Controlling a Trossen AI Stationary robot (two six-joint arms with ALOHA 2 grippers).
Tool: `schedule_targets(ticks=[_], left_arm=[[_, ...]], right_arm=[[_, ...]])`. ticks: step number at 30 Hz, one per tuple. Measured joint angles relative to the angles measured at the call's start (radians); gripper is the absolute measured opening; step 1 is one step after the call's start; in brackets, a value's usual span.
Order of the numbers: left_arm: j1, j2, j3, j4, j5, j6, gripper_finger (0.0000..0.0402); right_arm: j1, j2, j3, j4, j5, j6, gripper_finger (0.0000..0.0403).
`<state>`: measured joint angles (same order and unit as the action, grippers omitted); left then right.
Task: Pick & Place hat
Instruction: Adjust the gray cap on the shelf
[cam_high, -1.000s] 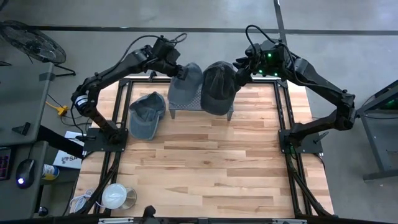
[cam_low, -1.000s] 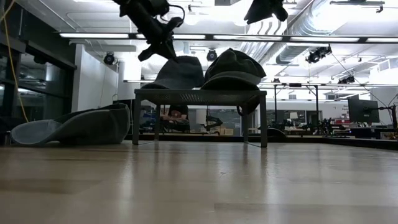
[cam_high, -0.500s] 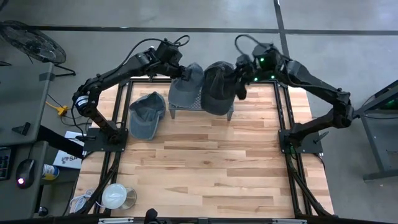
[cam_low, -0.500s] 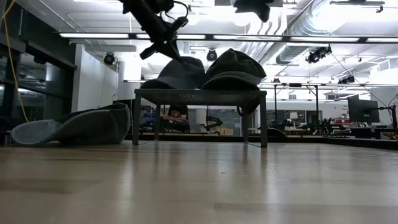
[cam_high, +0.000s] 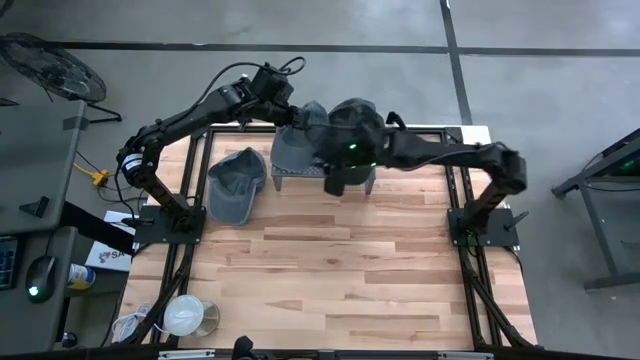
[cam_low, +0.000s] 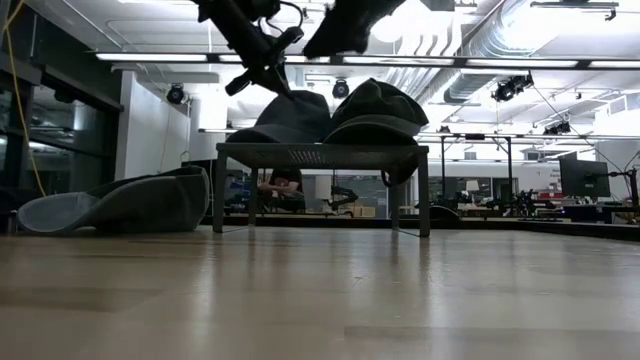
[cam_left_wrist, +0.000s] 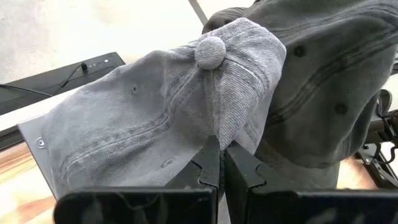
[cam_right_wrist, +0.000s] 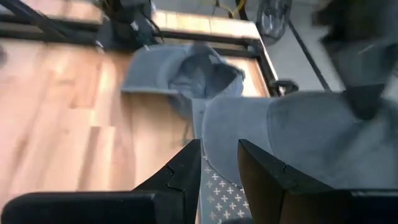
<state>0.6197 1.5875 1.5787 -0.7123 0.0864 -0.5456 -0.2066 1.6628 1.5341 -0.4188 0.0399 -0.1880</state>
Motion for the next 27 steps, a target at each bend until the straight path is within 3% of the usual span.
schedule_targets(ticks=[10, 20, 27], left_arm=[[0.000, 0.000, 0.000, 0.000, 0.012, 0.015, 0.0000], [-0.005, 0.000, 0.000, 0.008, 0.027, 0.009, 0.0000], [-0.006, 0.000, 0.000, -0.001, 0.031, 0.008, 0.0000]], right_arm=[[0.024, 0.159, 0.000, 0.217, 0.135, -0.086, 0.0099], [0.017, 0.244, 0.000, 0.369, 0.103, -0.083, 0.0099], [0.015, 0.279, 0.000, 0.374, 0.106, -0.079, 0.0099]])
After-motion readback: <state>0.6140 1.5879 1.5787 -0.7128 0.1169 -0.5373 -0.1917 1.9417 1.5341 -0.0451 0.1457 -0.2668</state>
